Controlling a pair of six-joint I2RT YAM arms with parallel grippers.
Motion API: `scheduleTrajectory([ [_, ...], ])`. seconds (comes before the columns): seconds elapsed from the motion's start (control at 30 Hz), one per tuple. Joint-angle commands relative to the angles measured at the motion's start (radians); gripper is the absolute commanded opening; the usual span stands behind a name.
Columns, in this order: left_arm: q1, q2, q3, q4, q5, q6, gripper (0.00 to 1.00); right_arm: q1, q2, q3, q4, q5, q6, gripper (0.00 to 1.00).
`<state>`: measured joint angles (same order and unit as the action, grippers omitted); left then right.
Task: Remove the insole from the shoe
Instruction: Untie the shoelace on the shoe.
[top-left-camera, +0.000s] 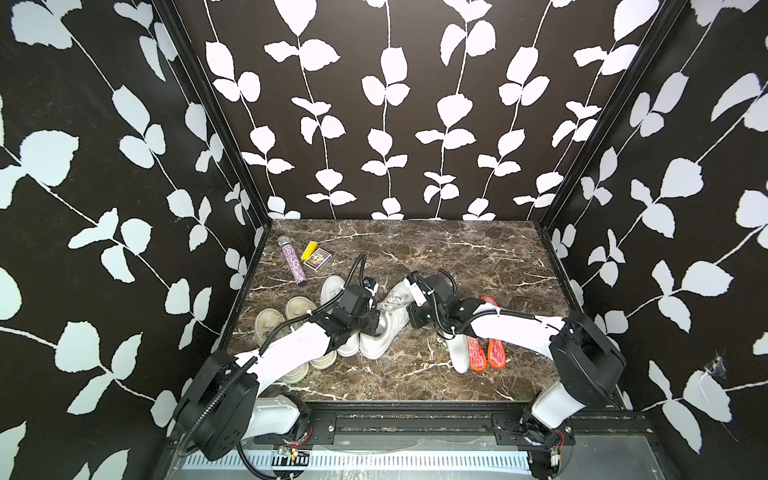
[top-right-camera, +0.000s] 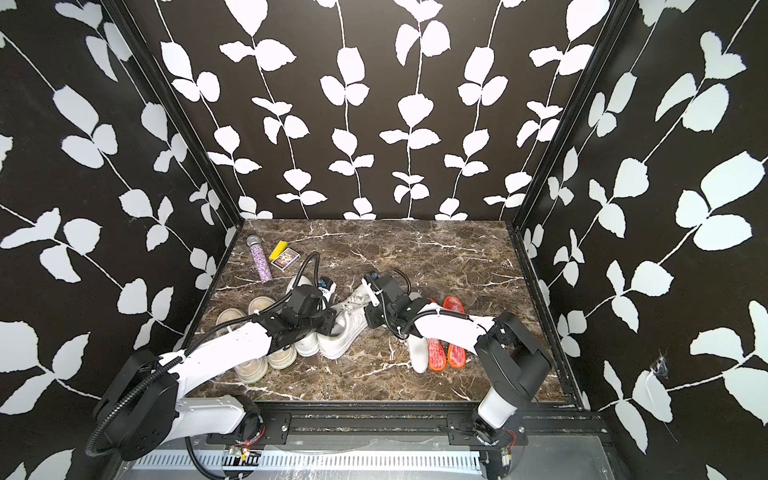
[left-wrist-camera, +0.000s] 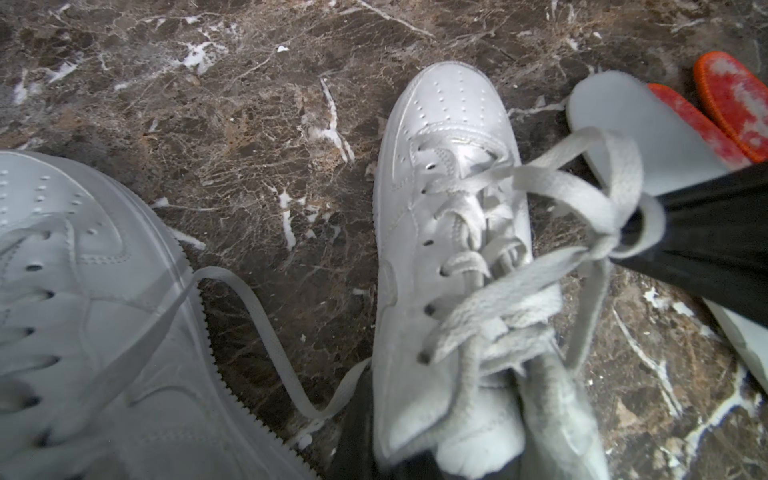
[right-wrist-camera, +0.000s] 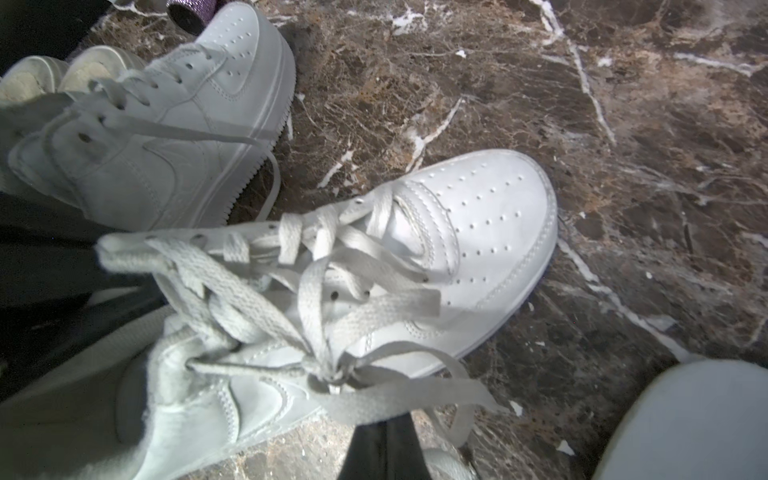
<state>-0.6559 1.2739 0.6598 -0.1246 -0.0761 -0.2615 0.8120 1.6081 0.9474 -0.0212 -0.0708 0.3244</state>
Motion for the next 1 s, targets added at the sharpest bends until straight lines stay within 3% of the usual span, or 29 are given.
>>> scheduleTrajectory([
  [0.0, 0.004, -0.008, 0.027, -0.066, -0.087, -0.016, 0.0, 0.007, -0.052, -0.024, -0.008, 0.025, 0.012, 0.0],
  [0.2, 0.01, -0.019, 0.03, -0.093, -0.151, -0.04, 0.0, 0.007, -0.105, -0.071, -0.012, 0.055, 0.026, 0.0],
  [0.57, 0.029, -0.047, 0.009, -0.096, -0.17, -0.068, 0.0, -0.003, -0.143, -0.105, -0.056, 0.164, 0.049, 0.0],
  [0.97, 0.04, -0.067, -0.015, -0.082, -0.15, -0.059, 0.0, -0.156, -0.261, -0.163, -0.094, 0.215, 0.084, 0.0],
])
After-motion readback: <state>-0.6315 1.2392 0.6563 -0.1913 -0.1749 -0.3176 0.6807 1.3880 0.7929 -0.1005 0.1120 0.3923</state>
